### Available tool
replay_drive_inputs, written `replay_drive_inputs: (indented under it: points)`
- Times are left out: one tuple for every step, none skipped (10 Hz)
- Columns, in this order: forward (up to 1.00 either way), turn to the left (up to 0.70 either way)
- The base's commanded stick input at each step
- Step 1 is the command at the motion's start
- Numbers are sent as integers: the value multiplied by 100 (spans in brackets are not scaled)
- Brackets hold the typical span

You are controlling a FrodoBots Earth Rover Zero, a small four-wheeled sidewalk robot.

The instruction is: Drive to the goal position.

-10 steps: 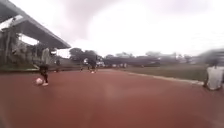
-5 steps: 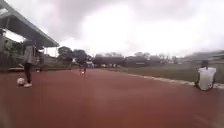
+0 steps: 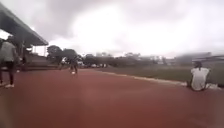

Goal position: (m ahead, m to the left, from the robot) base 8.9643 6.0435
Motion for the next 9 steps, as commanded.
replay_drive_inputs:
  points:
    - [50, 2]
    - [50, 2]
    - [50, 2]
    - [50, 2]
    - [50, 2]
    - [50, 2]
    - [50, 2]
    - [50, 2]
    - [50, 2]
